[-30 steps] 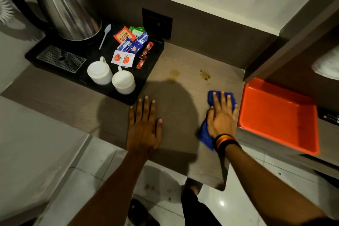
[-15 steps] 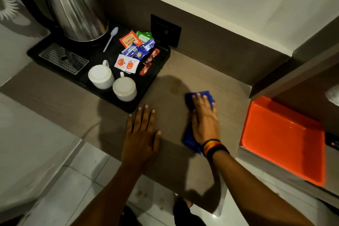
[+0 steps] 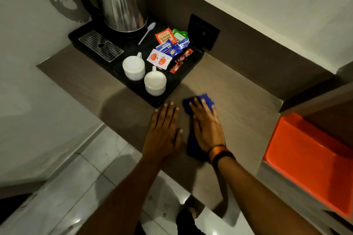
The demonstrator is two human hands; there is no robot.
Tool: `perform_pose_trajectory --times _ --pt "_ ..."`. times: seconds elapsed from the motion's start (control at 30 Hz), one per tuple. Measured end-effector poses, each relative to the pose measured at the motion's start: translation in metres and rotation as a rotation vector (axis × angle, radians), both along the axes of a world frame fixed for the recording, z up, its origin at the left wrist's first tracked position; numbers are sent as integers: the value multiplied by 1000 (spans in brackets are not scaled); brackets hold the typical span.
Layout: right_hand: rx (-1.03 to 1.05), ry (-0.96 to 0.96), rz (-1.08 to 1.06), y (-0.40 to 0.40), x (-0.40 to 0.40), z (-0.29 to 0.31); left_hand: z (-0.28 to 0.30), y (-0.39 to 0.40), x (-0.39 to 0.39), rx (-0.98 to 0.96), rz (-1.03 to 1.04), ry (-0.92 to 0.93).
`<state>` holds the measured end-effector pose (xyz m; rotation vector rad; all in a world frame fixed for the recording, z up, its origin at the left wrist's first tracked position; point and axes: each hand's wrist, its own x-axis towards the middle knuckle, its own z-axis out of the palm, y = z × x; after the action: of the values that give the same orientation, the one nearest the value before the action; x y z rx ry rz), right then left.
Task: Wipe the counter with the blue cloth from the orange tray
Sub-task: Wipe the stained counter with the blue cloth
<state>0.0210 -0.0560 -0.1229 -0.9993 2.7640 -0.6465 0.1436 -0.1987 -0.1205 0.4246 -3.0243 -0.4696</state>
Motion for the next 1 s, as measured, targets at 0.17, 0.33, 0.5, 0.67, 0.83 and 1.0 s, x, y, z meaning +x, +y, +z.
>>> perform_pose_trajectory --times 0.17,0.33,0.5,0.67,0.83,1.0 --pt "83 12 -278 61 6 6 4 1 35 55 184 70" --pt "138 28 -302 -5 -1 18 -3 -39 53 66 428 22" --pt "111 51 153 -2 91 18 -3 -49 41 27 457 -74" --pt "184 -7 -28 88 79 15 -3 -47 41 17 468 -50" --pt "188 42 -295 48 18 11 -11 -47 39 -21 477 2" --pt "107 70 -114 -31 52 5 -18 -50 39 -53 458 -4"
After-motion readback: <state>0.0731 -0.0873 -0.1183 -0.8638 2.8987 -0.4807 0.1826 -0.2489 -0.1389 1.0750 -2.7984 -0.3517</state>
